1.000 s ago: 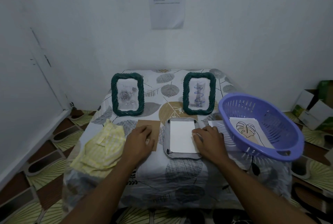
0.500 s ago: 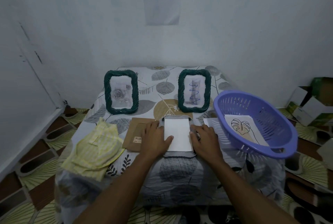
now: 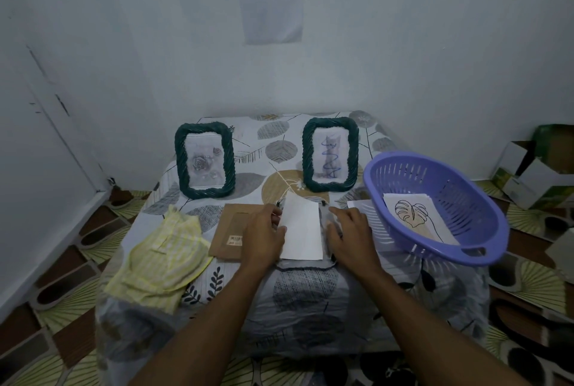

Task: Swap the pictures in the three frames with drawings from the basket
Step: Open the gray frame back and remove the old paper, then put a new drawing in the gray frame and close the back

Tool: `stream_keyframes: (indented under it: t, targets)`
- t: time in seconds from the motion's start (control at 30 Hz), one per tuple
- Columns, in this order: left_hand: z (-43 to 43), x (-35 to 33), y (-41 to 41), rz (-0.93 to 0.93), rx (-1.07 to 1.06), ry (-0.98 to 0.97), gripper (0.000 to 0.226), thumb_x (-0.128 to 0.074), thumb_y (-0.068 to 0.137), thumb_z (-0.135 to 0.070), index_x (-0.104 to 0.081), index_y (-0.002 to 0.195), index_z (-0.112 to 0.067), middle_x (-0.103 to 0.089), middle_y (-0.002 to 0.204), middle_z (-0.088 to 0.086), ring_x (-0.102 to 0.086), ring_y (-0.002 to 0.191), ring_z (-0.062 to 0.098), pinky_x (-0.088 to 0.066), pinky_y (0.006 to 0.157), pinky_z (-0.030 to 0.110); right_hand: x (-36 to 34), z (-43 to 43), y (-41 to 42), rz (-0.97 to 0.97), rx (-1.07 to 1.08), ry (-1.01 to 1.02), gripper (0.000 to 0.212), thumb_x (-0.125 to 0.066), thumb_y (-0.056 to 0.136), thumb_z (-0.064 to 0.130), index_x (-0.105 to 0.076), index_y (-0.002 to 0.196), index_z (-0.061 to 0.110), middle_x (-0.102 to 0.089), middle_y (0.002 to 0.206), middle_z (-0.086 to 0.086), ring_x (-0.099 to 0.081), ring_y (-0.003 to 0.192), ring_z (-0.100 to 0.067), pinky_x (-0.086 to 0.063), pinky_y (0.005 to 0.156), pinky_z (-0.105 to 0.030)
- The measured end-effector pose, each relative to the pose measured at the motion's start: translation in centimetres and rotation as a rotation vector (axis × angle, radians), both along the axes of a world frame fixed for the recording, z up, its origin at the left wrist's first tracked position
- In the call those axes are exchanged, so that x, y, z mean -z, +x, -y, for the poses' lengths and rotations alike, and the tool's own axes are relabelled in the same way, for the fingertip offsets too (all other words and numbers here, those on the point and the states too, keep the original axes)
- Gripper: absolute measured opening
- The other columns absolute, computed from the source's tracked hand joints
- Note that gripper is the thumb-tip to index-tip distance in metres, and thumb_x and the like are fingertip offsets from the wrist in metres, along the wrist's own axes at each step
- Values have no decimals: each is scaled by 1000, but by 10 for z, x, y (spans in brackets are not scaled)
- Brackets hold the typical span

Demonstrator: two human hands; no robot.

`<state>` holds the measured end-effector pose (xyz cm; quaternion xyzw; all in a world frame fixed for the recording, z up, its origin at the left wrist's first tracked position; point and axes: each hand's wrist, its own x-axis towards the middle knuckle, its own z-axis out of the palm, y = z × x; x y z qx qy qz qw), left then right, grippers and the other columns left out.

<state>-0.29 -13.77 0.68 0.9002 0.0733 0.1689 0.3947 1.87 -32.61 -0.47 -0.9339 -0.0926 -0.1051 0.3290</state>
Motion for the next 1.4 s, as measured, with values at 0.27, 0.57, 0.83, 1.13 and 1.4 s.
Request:
stream_keyframes:
  t: [0.27, 0.57, 0.83, 1.13, 1.4]
  targets:
    - [-14, -20, 3, -58, -52, -493, 8, -66, 83, -5, -67, 88, -11, -67, 82, 7, -62, 77, 22, -50, 70, 33, -43, -11, 5, 262, -197, -85, 24, -53, 91, 13, -69, 108, 10, -62, 107, -5, -55, 102, -21, -42, 84, -26]
    - [14, -43, 1, -193, 51, -802, 3, -62, 87, 1, -62, 89, -2, -71, 89, 12, -69, 68, 22, -55, 54, 31, -111, 62, 31, -203, 142, -249, 46, -62, 88, 33, -58, 126, 7, -64, 117, -14, -59, 106, -33, -49, 86, -39]
    - [70, -47, 25, -260, 143, -764, 9, -58, 85, 7, -62, 88, 0, -70, 90, 16, -68, 68, 24, -57, 56, 34, -129, 89, 35, -284, 106, -69, 24, -64, 88, 22, -73, 103, 7, -72, 104, -15, -67, 83, -26, -58, 81, -44]
    - [121, -36, 50, -325, 93, -606, 17, -60, 81, 10, -55, 78, -6, -67, 82, 24, -69, 64, 34, -59, 58, 52, -132, 102, 31, -268, 73, 24, 28, -64, 89, 25, -70, 115, 15, -68, 115, -6, -63, 89, -22, -55, 82, -37]
    - [138, -27, 56, -353, 129, -579, 18, -61, 81, 16, -57, 78, -2, -61, 83, 25, -66, 66, 32, -59, 53, 42, -115, 87, 30, -212, 12, -87, 26, -65, 87, 25, -74, 106, 9, -72, 103, -7, -65, 90, -23, -54, 80, -35]
